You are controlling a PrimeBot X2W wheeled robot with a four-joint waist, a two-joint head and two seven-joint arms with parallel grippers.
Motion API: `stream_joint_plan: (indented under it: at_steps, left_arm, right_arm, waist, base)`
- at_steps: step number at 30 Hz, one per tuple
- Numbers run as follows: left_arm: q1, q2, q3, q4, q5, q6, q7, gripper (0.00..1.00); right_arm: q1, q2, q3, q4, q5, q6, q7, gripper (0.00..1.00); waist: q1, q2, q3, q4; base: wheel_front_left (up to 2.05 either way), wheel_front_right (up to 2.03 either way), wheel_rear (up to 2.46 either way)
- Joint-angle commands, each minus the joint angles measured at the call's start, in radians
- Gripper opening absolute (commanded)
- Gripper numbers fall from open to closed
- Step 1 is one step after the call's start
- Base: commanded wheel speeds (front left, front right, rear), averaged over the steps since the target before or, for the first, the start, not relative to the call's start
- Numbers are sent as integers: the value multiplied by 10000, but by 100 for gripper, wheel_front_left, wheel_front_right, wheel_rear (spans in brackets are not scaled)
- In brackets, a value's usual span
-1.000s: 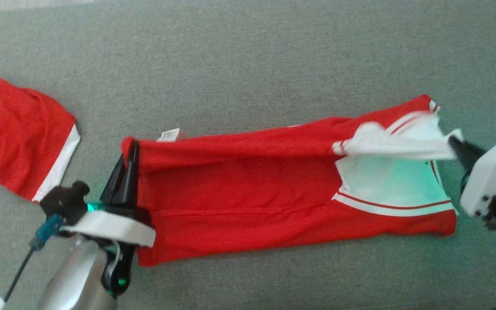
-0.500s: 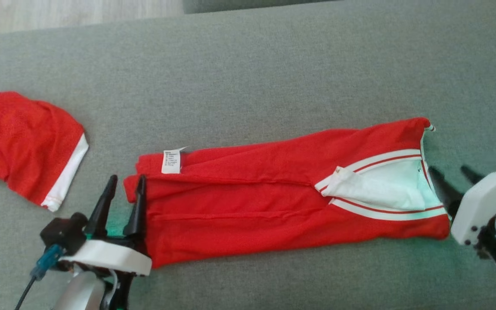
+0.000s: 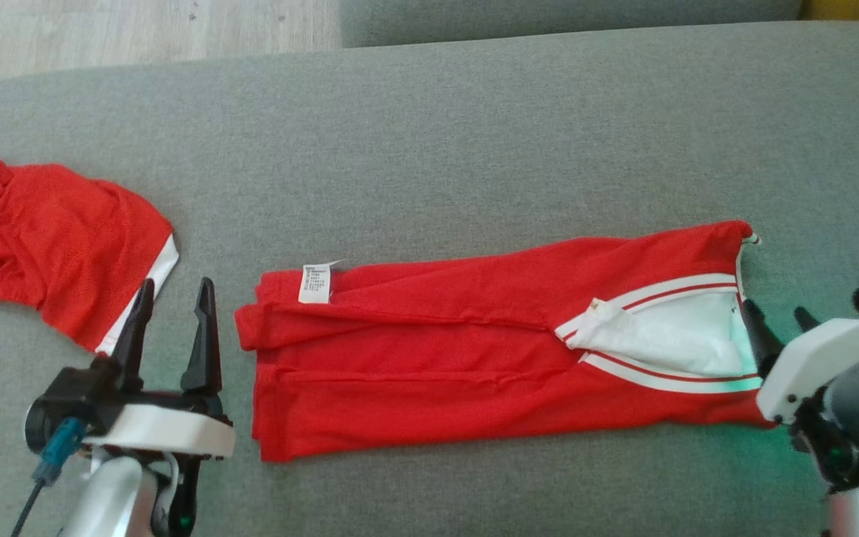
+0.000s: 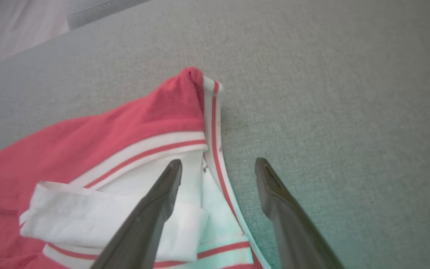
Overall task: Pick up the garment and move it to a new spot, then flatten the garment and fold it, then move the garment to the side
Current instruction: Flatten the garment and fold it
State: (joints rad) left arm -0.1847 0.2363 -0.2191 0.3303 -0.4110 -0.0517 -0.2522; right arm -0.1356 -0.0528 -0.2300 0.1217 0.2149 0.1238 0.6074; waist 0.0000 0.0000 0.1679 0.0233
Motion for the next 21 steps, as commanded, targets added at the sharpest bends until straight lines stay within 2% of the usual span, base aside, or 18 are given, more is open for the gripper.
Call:
stream_joint_plan:
  at_steps: [1, 9, 14, 18, 19, 20, 21]
  left_arm:
    - [-513, 219, 474, -309, 58, 7, -95, 100]
    - [-555, 16, 607, -195, -82, -61, -95, 100]
    - [-546, -84, 616, -140, -150, -75, -95, 100]
    - [-545, -129, 585, -80, -172, -111, -95, 100]
    - [-543, -143, 585, -56, -191, -123, -95, 100]
    - [-542, -154, 586, -37, -204, -133, -95, 100]
    - [-540, -161, 594, -23, -214, -141, -95, 100]
  right_arm:
    - [-512, -41, 205, -244, -89, 69, -136, 100]
    - [-1418, 8, 545, 1974, -528, 69, -894, 100]
    - [-1792, 15, 992, 3074, -1029, 69, -469, 100]
    - [-1883, 17, 1263, 3610, -988, 69, -44, 99]
    - [-1891, 16, 1332, 3675, -967, 69, 29, 45]
    - [-1902, 3, 1401, 3700, -932, 69, 47, 3]
    - [-1895, -20, 1475, 3729, -877, 69, 102, 0]
  waist:
    - [0, 0, 11, 0]
    - [0, 0, 106, 4]
    - [0, 0, 181, 76]
    - [0, 0, 200, 146]
    - [0, 0, 201, 156]
    - [0, 0, 203, 160]
    - [0, 0, 202, 155]
  base:
    - [0, 0, 0]
    - [0, 0, 0]
    - [0, 0, 0]
    - [0, 0, 0]
    - [0, 0, 0]
    - [0, 0, 0]
    - [0, 0, 0]
